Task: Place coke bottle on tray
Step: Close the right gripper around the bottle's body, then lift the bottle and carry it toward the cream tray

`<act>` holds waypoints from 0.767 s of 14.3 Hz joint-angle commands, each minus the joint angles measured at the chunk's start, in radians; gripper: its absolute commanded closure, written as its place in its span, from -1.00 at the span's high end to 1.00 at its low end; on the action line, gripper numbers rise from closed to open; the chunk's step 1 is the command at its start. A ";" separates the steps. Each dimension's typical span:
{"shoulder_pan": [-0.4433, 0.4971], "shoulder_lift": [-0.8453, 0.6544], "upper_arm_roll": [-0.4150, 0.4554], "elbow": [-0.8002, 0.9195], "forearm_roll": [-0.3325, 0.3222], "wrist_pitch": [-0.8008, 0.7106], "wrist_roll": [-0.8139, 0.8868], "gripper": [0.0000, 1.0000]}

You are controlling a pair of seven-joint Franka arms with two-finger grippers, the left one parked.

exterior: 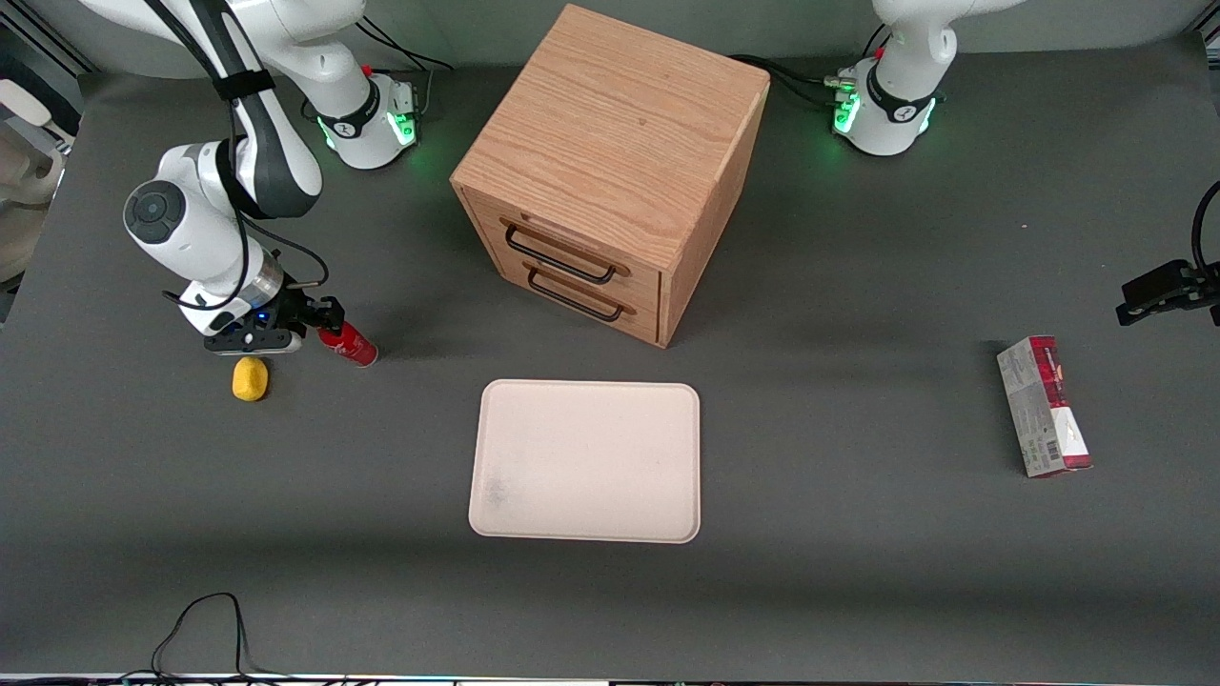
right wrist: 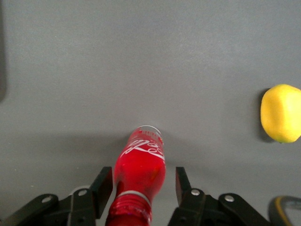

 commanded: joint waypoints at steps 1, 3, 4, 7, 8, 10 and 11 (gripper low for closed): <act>0.015 0.000 0.000 -0.002 0.043 -0.013 -0.008 0.25; 0.015 -0.003 0.002 -0.002 0.043 -0.016 -0.009 0.25; 0.015 -0.003 0.002 -0.002 0.043 -0.016 -0.017 0.14; 0.015 -0.006 0.002 0.003 0.043 -0.016 -0.031 -0.86; 0.015 -0.007 0.002 0.006 0.043 -0.016 -0.041 -1.00; 0.013 -0.011 0.003 0.035 0.043 -0.027 -0.043 -1.00; 0.013 -0.011 0.008 0.072 0.043 -0.071 -0.041 -1.00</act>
